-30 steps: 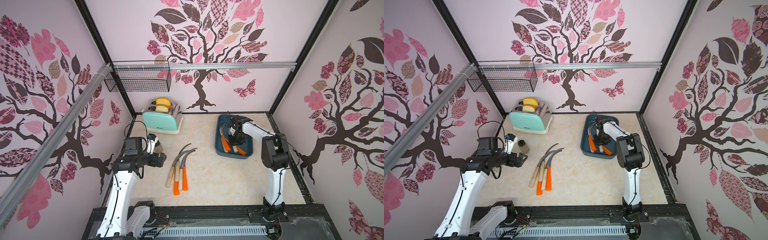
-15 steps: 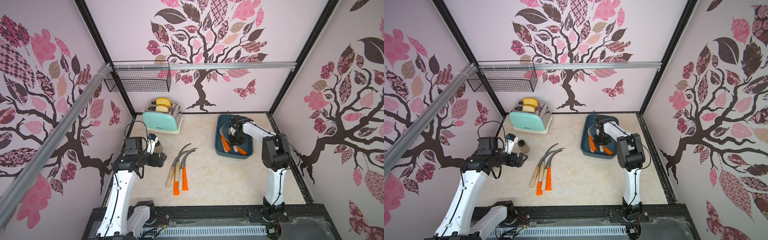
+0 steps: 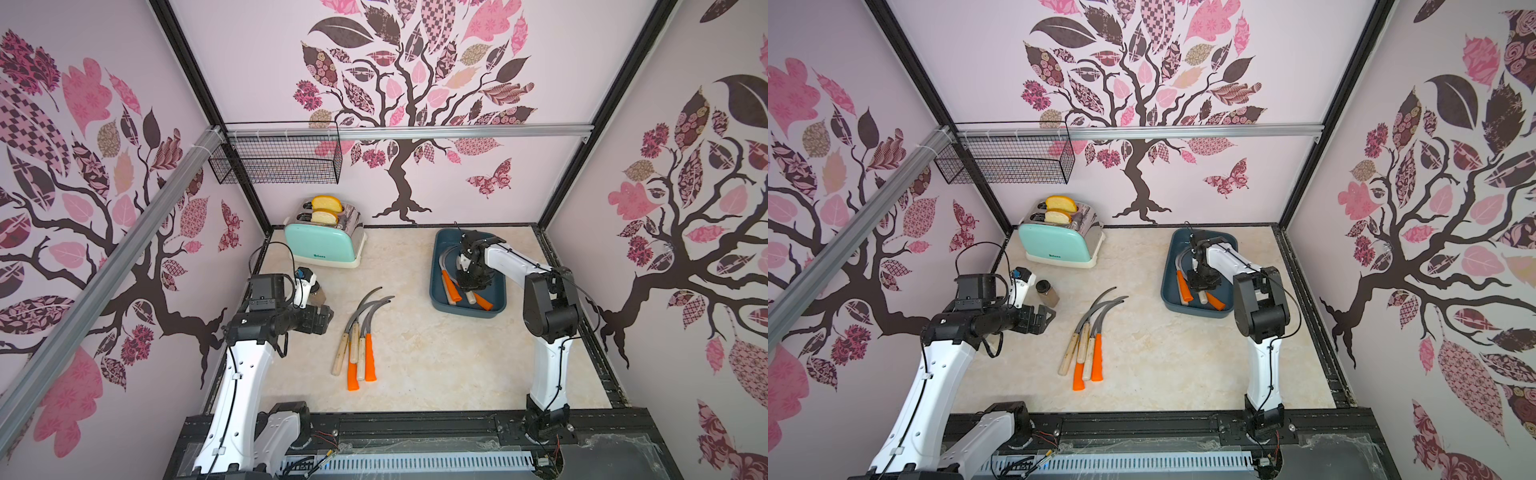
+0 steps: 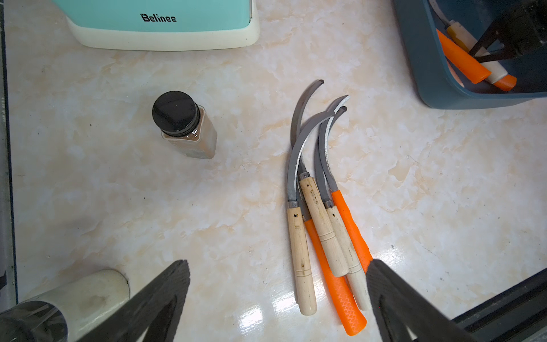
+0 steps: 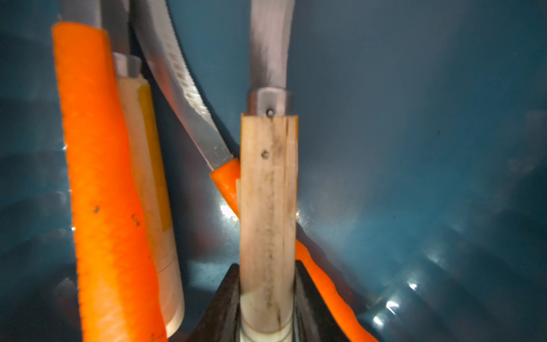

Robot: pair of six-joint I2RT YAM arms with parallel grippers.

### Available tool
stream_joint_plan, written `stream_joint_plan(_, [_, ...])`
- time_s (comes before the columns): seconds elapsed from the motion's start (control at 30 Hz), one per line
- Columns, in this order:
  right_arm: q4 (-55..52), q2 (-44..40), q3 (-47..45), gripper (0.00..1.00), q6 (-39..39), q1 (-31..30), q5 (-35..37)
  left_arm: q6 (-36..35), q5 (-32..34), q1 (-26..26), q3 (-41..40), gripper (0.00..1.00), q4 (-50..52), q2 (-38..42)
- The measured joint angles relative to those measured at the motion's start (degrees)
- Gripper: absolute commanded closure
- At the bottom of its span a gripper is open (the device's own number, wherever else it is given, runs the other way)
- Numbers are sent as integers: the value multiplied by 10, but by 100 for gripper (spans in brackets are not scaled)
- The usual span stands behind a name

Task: Put small sickles into storage boxes
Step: Place the sickle in the storage box.

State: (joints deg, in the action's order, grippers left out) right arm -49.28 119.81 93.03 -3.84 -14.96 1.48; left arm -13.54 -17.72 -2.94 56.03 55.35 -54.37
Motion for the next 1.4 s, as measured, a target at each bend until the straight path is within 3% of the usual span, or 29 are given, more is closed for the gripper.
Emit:
stream_joint_plan(0.63, [7, -24, -13, 48, -3, -1, 36, 0, -6, 0, 0, 2, 0, 0])
stream_joint_plan(0.93, [7, -70, -16, 49, -11, -1, 62, 0, -7, 0, 2, 2, 1, 0])
stream_joint_plan(1.23, [14, -145, -20, 51, -28, -4, 37, 3, -6, 0, 6, 2, 0, 0])
stream_joint_plan(1.4, [23, -201, -35, 51, -41, -42, 28, 14, 5, 0, 7, 2, 0, 1])
